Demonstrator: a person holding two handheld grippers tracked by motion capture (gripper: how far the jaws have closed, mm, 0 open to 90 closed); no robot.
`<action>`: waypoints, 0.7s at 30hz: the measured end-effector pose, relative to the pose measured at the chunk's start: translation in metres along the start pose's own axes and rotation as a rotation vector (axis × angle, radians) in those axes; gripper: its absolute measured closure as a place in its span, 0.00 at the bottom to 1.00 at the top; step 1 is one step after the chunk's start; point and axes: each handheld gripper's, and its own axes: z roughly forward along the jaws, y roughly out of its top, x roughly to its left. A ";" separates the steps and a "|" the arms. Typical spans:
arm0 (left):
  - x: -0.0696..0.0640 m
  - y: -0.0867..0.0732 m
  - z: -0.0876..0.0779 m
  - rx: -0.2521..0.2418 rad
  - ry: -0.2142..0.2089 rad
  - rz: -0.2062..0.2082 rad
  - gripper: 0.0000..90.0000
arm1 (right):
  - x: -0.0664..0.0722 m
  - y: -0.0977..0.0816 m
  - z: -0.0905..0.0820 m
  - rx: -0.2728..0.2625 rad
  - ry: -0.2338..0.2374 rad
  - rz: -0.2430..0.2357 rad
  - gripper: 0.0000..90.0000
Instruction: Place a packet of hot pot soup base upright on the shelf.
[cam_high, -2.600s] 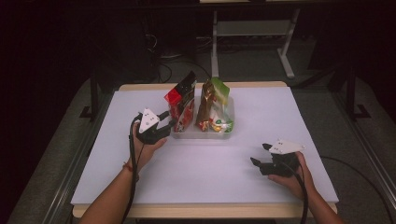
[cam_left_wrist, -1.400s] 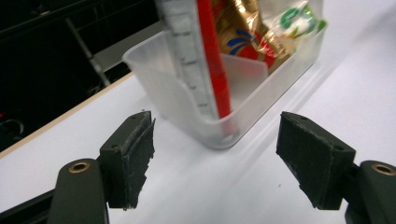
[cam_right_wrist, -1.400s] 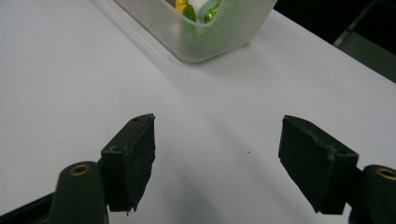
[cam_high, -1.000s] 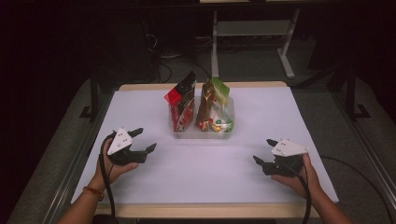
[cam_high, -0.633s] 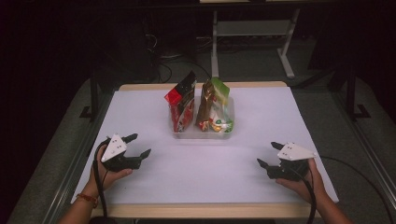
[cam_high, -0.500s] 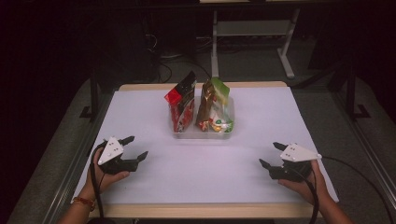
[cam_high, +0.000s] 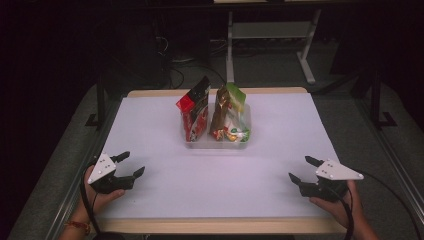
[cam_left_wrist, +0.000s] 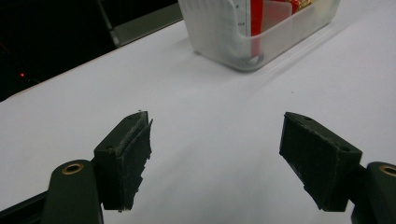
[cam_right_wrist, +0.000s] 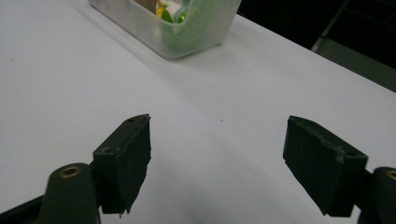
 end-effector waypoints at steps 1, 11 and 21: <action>0.001 -0.002 -0.002 0.002 -0.002 0.003 0.27 | 0.000 -0.001 -0.002 -0.004 -0.005 0.005 0.25; 0.011 -0.014 -0.022 -0.030 0.039 -0.050 0.27 | -0.007 -0.013 -0.013 -0.033 -0.094 0.043 0.22; 0.020 -0.030 -0.042 -0.060 0.075 -0.120 0.27 | -0.009 -0.025 -0.023 -0.057 -0.156 0.090 0.21</action>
